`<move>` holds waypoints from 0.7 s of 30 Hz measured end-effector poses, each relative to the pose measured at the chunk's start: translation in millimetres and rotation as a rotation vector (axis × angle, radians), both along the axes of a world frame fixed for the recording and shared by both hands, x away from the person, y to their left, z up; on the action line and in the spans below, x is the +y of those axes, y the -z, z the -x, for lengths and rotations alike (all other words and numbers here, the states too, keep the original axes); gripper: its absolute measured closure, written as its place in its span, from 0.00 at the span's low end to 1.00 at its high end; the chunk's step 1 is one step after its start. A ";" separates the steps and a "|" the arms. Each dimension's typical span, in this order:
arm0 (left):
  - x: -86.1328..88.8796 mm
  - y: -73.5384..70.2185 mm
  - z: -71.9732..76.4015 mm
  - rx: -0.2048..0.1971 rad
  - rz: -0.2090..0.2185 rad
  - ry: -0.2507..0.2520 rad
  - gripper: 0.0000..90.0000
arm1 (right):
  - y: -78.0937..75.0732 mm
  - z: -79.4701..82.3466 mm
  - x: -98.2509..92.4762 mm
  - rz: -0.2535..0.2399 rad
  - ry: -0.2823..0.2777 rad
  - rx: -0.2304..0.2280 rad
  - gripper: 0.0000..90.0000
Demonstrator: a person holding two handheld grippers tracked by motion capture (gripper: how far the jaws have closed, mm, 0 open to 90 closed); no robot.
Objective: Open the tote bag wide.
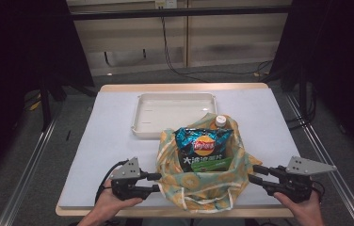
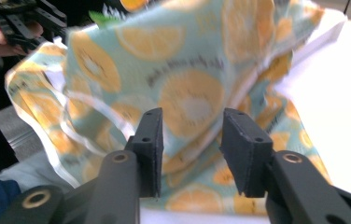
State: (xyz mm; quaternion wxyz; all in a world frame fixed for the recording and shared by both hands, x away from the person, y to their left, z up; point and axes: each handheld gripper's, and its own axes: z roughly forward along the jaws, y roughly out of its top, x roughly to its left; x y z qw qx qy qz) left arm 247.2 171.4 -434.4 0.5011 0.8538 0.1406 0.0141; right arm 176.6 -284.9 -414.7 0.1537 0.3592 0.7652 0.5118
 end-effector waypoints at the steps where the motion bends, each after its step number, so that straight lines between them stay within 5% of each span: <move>1: 1.1 -1.7 0.4 -0.011 -0.003 0.001 0.67 | -2.1 -0.8 1.9 -0.004 0.002 -0.005 0.68; 12: 16.6 -26.3 -14.6 -0.045 0.106 -0.069 0.67 | -43.1 -30.9 8.5 -0.034 0.007 -0.069 0.63; 14: 16.5 -27.6 -17.0 -0.047 0.109 -0.055 0.63 | -49.9 -35.8 11.5 -0.038 0.014 -0.076 0.59; 17: 13.0 -25.9 -21.3 -0.041 0.089 -0.096 0.61 | -56.3 -44.3 17.0 -0.038 0.018 -0.100 0.57; 21: 2.6 -15.6 -35.9 -0.018 0.069 -0.146 0.59 | -51.3 -60.6 25.3 -0.022 0.038 -0.057 0.49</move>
